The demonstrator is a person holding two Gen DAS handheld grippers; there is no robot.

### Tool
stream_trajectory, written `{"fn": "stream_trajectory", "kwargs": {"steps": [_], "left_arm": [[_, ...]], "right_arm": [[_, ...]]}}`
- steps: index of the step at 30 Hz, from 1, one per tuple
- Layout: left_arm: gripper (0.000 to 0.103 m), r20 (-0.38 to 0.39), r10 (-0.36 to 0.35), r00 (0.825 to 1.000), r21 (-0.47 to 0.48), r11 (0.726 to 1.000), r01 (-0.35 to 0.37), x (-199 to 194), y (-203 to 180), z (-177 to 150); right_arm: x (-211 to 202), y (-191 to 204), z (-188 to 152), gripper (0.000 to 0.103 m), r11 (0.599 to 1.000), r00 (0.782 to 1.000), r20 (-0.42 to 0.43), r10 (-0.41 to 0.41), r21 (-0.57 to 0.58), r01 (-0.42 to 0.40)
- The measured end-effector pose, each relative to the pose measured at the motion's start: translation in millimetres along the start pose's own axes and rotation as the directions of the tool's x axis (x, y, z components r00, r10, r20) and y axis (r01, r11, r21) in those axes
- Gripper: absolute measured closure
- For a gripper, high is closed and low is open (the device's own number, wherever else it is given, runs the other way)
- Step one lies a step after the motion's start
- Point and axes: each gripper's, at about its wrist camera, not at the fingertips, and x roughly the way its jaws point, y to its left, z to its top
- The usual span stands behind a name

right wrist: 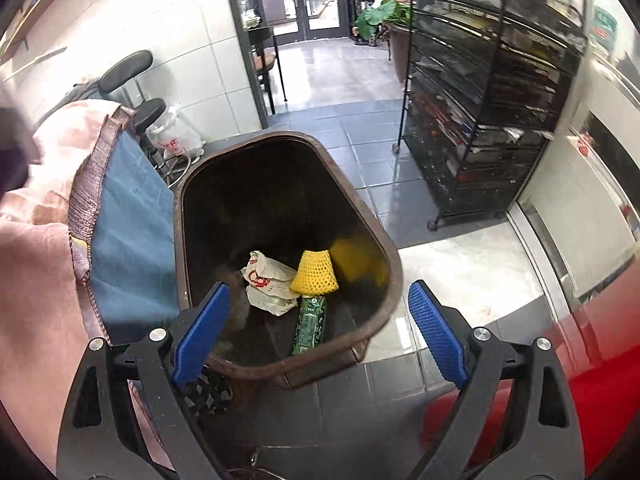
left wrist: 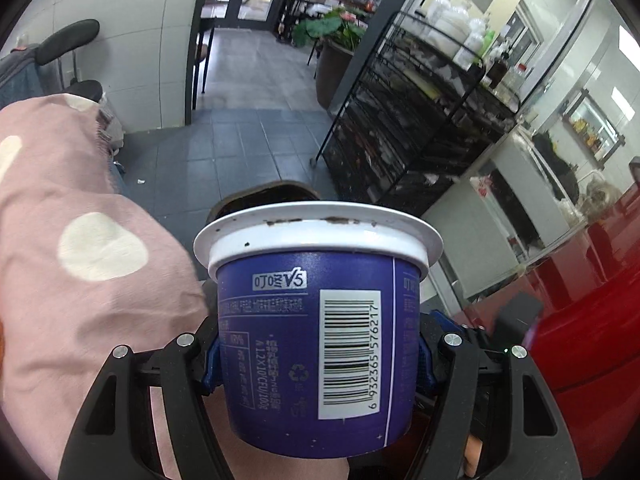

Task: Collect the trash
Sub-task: 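Lower the yogurt cup with the left gripper into the bin and release it, then bring both tools back over the table toward the remaining trash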

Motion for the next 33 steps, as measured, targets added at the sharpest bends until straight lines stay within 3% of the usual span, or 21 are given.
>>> {"fn": "stream_trajectory", "kwargs": {"steps": [10,21,25,33], "left_arm": [[0.035,-0.165,0.1,0.981,0.039,0.995,-0.095,76.5,-8.5,18.4],[0.034,-0.278,0.072,0.958,0.043,0.997,-0.063,116.8,-4.3,14.5],[0.017,-0.274,0.071,0.959,0.041,0.997,-0.062,118.2,-1.3,15.2],[0.016,-0.166,0.039,0.985,0.048,0.998,-0.032,84.8,-10.4,18.0]], "right_arm": [[-15.3,-18.4,-9.5,0.014,0.999,1.0,0.005,-0.006,0.031,0.006],[-17.5,-18.2,-10.4,0.014,0.999,1.0,0.011,0.001,0.036,-0.001],[-18.1,-15.3,-10.9,0.014,1.0,1.0,0.007,0.002,0.03,-0.002],[-25.9,-12.4,-9.2,0.014,1.0,1.0,0.014,0.011,0.02,-0.011]]}}
